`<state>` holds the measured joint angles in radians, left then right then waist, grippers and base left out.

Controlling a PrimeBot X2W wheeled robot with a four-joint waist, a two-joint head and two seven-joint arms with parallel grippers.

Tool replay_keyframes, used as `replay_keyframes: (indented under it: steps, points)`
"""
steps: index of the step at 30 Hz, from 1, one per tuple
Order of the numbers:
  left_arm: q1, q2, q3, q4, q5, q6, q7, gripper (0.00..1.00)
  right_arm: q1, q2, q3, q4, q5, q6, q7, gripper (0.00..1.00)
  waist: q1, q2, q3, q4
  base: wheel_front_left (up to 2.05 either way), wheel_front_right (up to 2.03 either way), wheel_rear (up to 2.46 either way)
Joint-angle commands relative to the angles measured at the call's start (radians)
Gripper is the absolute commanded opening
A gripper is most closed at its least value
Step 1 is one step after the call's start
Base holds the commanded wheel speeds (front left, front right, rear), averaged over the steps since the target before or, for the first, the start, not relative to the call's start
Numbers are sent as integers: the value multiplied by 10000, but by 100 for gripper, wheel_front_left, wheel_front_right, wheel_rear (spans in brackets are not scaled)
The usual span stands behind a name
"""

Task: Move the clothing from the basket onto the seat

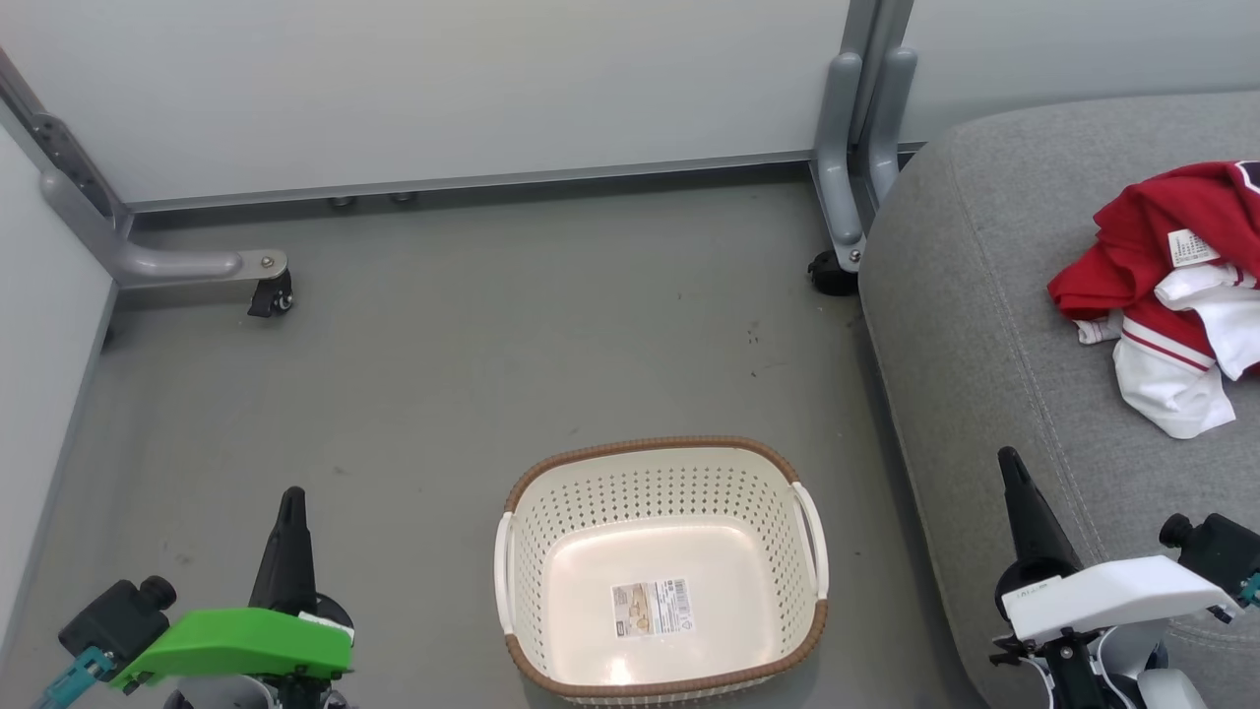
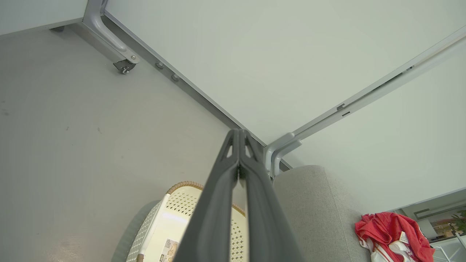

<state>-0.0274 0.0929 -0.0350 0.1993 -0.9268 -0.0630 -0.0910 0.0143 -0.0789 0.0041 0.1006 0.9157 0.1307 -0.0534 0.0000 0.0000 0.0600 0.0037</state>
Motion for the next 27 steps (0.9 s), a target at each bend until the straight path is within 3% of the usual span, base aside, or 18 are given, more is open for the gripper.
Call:
replay_keyframes:
  steps: [1, 27]
  points:
    - [-270, 24, 92, -67, -311, -78, 70, 0, -264, -81, -54, -28, 350, 4, 45, 0, 0, 0, -11, 0, 0, 0, 0]
    - [-527, -81, 573, 135, -3078, -338, 812, 0, -677, -111, -287, 558, 3245, 4, 532, 0, 0, 0, -194, -12, 0, 0, 0]
